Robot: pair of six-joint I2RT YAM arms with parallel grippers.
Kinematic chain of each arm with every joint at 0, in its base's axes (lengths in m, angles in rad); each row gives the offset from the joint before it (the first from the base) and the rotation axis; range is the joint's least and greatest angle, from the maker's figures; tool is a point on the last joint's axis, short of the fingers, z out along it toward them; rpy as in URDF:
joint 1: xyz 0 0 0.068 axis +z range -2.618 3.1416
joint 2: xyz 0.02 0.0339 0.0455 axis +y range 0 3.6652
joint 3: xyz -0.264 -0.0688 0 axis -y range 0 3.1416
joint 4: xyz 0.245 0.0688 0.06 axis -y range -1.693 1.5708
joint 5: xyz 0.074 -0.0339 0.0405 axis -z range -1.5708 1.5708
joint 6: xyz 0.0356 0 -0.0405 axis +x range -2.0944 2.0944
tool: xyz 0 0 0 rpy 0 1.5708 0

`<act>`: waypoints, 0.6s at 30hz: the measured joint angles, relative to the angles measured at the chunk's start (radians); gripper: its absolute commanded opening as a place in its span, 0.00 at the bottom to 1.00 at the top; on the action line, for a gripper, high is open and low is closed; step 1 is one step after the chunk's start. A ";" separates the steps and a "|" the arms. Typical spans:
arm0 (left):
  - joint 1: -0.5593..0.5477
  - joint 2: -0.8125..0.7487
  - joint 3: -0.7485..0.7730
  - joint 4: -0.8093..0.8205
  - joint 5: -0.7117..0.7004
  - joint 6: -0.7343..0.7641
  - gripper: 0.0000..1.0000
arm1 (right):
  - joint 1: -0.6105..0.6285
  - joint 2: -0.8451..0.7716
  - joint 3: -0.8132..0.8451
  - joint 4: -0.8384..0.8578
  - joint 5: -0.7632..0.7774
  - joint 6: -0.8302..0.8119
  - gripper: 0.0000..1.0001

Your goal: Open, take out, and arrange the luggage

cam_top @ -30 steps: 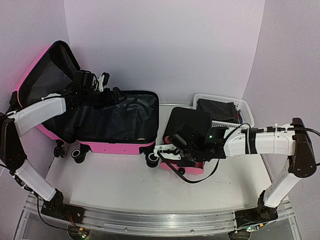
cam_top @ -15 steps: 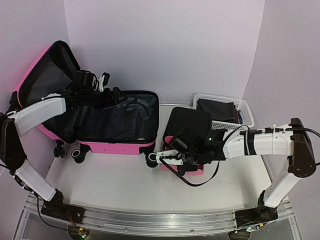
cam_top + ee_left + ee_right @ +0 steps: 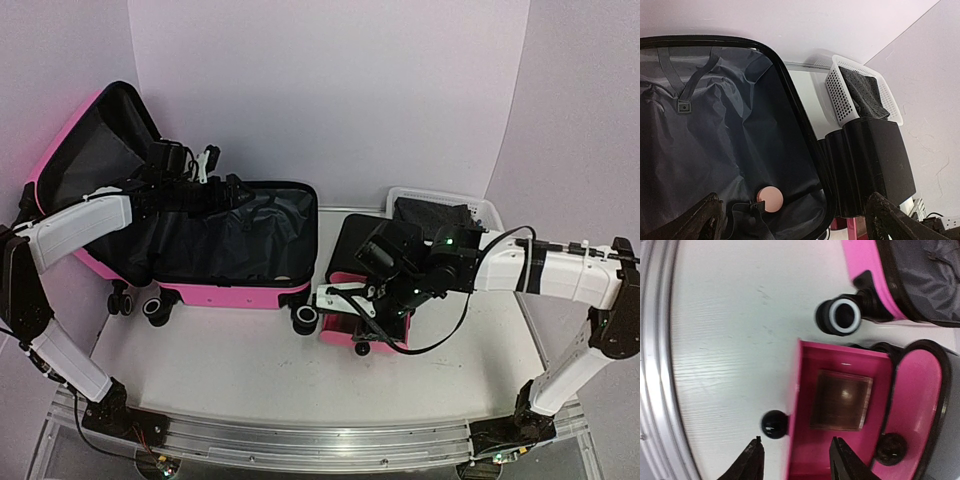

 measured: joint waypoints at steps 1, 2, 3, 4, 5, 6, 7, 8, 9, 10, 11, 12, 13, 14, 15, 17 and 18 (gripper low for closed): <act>0.000 0.000 0.000 0.000 0.002 -0.001 0.99 | 0.000 0.005 0.007 -0.017 -0.051 0.008 0.31; 0.000 0.001 0.000 0.000 0.002 -0.002 0.99 | 0.000 0.016 0.015 -0.029 -0.102 0.016 0.25; 0.000 0.002 0.000 0.000 0.005 -0.003 0.99 | 0.000 0.032 0.026 -0.040 -0.148 0.024 0.20; 0.000 0.003 0.000 0.000 0.010 -0.008 1.00 | 0.000 0.054 0.038 -0.048 -0.187 0.035 0.17; 0.000 0.005 0.000 0.000 0.012 -0.011 0.99 | 0.001 0.081 0.052 -0.054 -0.221 0.046 0.15; 0.000 0.006 0.000 0.000 0.016 -0.014 0.99 | 0.001 0.110 0.066 -0.056 -0.248 0.054 0.14; 0.000 0.007 0.000 0.000 0.017 -0.016 0.99 | 0.001 0.138 0.077 -0.057 -0.267 0.061 0.13; 0.000 0.007 0.000 0.000 0.017 -0.017 0.99 | 0.001 0.165 0.087 -0.057 -0.275 0.069 0.12; 0.000 0.007 0.000 0.000 0.018 -0.017 0.99 | 0.001 0.190 0.093 -0.057 -0.277 0.075 0.11; 0.000 0.007 0.000 0.000 0.018 -0.017 0.99 | 0.001 0.211 0.097 -0.058 -0.271 0.079 0.10; 0.000 0.007 0.000 0.000 0.017 -0.017 0.99 | 0.001 0.230 0.098 -0.058 -0.257 0.082 0.10; 0.000 0.007 0.000 0.000 0.017 -0.017 0.99 | 0.001 0.245 0.098 -0.060 -0.233 0.084 0.12; 0.000 0.007 0.000 0.000 0.017 -0.017 1.00 | 0.001 0.254 0.098 -0.061 -0.206 0.085 0.13; 0.000 0.007 0.000 0.000 0.017 -0.017 0.99 | 0.001 0.262 0.098 -0.061 -0.164 0.085 0.14; 0.000 0.007 0.000 0.000 0.017 -0.017 0.99 | 0.001 0.264 0.097 -0.056 -0.112 0.084 0.14; 0.000 0.007 0.000 0.000 0.017 -0.017 1.00 | 0.001 0.263 0.095 -0.046 -0.031 0.079 0.15; 0.000 0.007 0.000 0.000 0.017 -0.017 1.00 | 0.001 0.263 0.093 -0.036 0.013 0.072 0.16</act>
